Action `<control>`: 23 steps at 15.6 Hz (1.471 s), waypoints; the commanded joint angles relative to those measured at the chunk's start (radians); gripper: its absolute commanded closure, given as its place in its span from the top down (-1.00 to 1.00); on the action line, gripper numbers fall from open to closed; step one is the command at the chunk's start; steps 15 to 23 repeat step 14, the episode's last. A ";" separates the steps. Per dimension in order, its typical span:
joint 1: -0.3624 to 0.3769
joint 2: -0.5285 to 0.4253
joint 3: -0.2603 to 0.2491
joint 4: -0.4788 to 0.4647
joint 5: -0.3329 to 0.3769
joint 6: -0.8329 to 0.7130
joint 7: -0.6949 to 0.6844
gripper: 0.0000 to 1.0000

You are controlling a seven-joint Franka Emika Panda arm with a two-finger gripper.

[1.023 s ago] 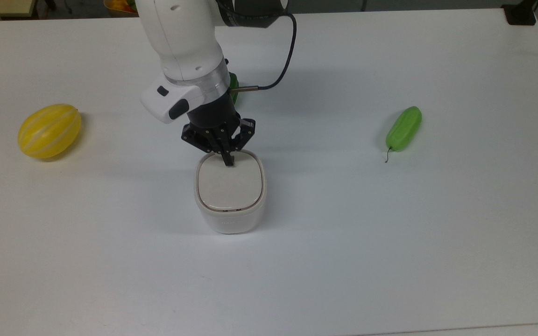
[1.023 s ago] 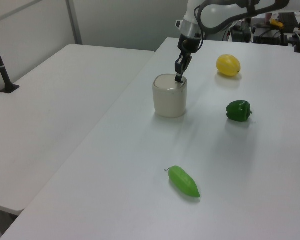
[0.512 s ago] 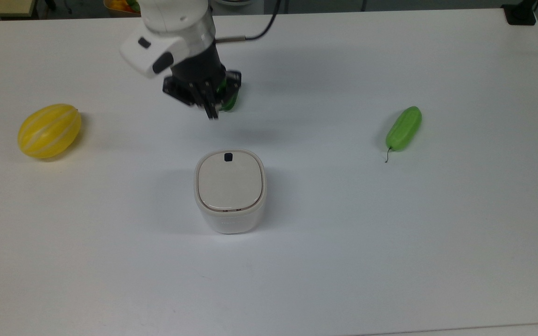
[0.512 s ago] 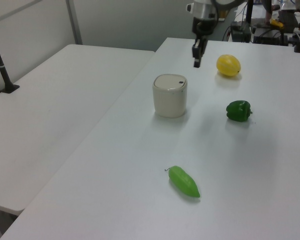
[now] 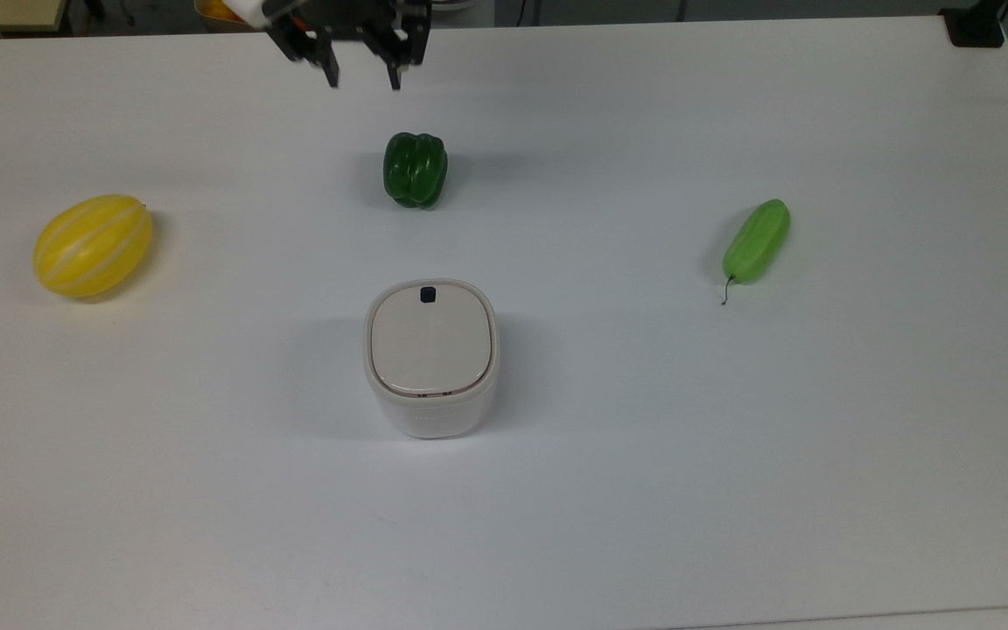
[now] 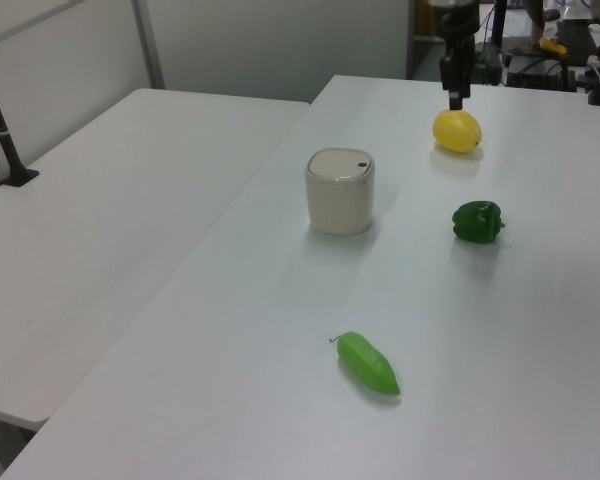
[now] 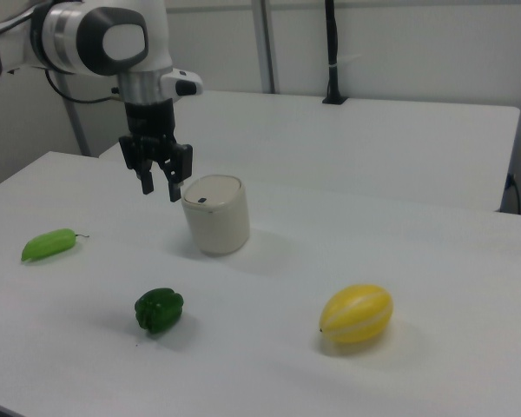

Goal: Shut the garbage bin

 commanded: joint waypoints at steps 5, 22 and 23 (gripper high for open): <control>-0.066 -0.118 -0.005 -0.053 -0.014 -0.055 0.091 1.00; -0.105 -0.150 -0.005 -0.045 -0.012 -0.088 0.091 1.00; -0.105 -0.150 -0.005 -0.045 -0.012 -0.088 0.091 1.00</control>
